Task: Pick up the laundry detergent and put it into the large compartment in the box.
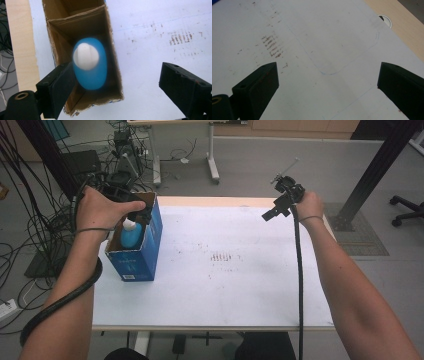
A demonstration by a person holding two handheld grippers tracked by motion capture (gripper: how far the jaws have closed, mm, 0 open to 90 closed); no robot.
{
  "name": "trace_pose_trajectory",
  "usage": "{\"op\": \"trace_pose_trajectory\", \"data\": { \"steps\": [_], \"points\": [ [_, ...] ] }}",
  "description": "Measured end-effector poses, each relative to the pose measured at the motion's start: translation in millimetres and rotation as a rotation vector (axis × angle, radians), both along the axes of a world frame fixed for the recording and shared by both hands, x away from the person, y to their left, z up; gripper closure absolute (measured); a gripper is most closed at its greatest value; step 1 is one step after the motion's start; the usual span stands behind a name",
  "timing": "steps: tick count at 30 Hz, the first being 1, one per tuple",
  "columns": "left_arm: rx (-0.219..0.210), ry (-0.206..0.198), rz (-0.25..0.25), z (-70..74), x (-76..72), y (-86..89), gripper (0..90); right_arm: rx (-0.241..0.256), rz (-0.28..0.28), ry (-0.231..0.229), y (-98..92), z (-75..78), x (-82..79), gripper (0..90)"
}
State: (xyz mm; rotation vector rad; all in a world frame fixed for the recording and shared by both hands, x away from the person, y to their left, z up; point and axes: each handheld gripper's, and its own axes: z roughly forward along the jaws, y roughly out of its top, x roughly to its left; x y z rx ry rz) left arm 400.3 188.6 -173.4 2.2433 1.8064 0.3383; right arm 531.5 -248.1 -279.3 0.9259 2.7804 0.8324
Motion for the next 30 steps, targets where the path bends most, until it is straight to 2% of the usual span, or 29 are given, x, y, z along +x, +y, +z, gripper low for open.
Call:
{"op": "trace_pose_trajectory", "data": {
  "steps": [8, 14, 30],
  "points": [
    [-0.009, -0.009, -0.048, 13.0, -10.2, -16.5, 7.4, -0.003, -0.001, 0.000, 0.5, 0.2, -0.1, 3.4],
    [-0.017, -0.027, -0.114, 22.1, -19.1, -33.3, 6.2, -0.006, 0.003, 0.001, 1.2, -0.7, 0.6, 3.4],
    [-0.058, -0.040, -0.264, 24.6, -34.5, -66.2, 6.8, -0.009, 0.000, 0.000, 3.7, -0.3, -0.4, 3.4]
  ]
}}
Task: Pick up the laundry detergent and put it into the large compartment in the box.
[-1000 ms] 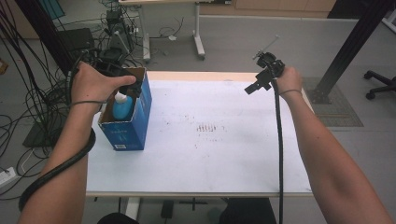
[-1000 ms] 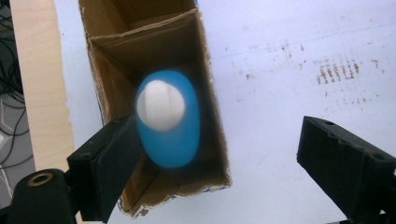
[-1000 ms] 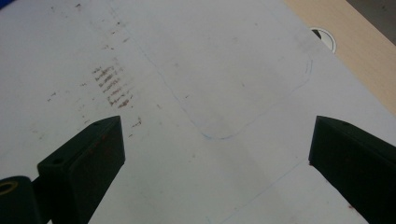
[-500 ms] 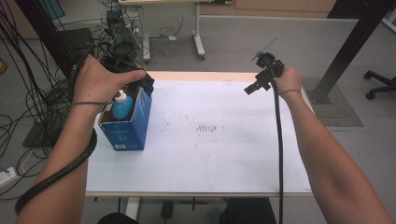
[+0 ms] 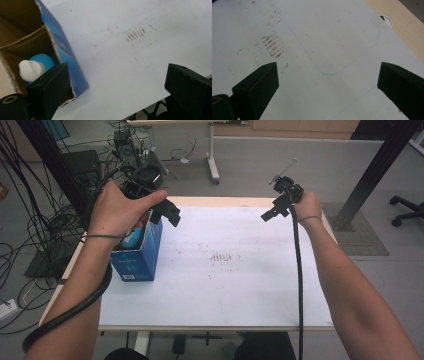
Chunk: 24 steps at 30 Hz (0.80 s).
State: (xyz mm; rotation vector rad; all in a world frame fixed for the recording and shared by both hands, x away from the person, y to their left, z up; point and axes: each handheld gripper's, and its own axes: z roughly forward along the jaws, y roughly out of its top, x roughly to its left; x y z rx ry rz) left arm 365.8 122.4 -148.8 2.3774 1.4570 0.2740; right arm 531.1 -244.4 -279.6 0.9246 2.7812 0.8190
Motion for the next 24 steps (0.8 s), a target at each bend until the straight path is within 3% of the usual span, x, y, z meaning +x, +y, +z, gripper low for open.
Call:
{"op": "trace_pose_trajectory", "data": {
  "steps": [11, 24],
  "points": [
    [-0.053, 0.035, -0.089, -13.6, -9.1, -23.8, 7.0, -0.008, 0.002, -0.003, 0.5, 3.1, -3.3, 3.4],
    [-0.078, 0.091, -0.138, -50.0, -15.4, -47.0, 7.0, -0.009, 0.002, -0.007, -1.2, 8.9, -11.9, 3.4]
  ]
}}
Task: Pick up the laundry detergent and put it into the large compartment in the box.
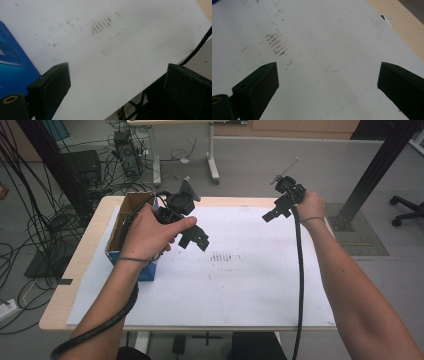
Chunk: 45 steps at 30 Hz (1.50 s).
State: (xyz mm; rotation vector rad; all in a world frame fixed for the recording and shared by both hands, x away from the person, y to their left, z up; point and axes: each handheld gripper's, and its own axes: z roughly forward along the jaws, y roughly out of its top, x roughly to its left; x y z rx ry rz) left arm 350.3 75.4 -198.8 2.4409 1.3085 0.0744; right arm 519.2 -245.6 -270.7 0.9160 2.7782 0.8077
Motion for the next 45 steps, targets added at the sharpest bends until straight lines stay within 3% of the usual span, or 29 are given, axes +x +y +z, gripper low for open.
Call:
{"op": "trace_pose_trajectory", "data": {
  "steps": [26, 37, 45],
  "points": [
    [0.037, 0.091, -0.006, -71.9, 0.2, -16.7, 7.5, 0.004, 0.010, -0.002, 5.8, 1.5, -1.6, 3.5],
    [0.034, 0.115, -0.007, -87.5, 0.9, -20.0, 7.7, 0.010, 0.008, 0.005, 6.7, 0.3, -1.0, 3.5],
    [0.030, 0.123, -0.006, -89.3, 0.1, -20.3, 7.7, 0.014, 0.003, 0.007, 3.7, -0.5, -0.4, 3.4]
  ]
}}
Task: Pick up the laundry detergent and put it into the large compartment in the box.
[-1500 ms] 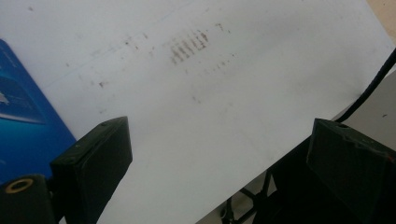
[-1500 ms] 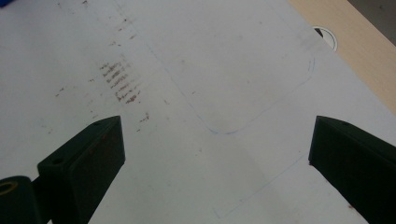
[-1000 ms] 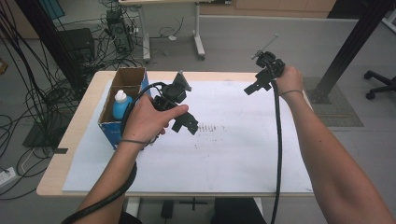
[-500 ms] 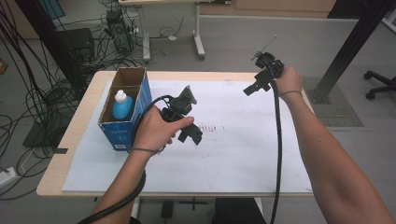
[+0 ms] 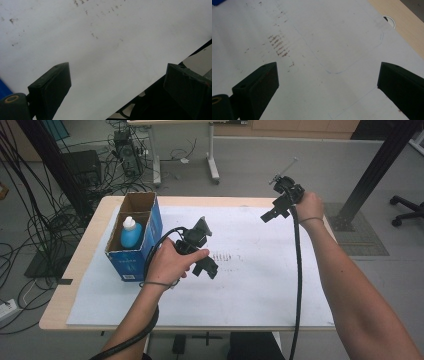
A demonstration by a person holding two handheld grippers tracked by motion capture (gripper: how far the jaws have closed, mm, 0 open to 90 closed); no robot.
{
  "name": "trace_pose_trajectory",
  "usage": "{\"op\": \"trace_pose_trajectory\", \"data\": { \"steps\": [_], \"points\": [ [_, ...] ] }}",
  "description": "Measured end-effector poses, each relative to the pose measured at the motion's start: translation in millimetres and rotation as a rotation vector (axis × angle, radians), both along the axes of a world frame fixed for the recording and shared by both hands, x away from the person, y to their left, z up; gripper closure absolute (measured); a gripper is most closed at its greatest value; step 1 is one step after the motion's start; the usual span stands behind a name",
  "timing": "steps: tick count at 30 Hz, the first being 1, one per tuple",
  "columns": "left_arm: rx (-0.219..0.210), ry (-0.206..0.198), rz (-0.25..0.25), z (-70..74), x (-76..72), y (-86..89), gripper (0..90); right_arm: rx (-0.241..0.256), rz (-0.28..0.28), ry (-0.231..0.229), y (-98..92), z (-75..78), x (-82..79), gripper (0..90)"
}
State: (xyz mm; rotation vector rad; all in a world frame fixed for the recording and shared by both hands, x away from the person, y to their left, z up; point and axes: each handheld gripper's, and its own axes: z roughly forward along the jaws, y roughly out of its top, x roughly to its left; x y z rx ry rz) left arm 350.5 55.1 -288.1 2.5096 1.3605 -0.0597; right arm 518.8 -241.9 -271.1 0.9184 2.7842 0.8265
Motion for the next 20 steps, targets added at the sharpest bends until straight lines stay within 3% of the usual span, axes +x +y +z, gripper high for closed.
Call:
{"op": "trace_pose_trajectory", "data": {
  "steps": [20],
  "points": [
    [-0.013, 0.008, 0.003, 0.5, -0.4, 0.4, 7.8, 0.010, -0.004, -0.012, -4.4, 3.3, -9.6, 3.3]
  ]
}}
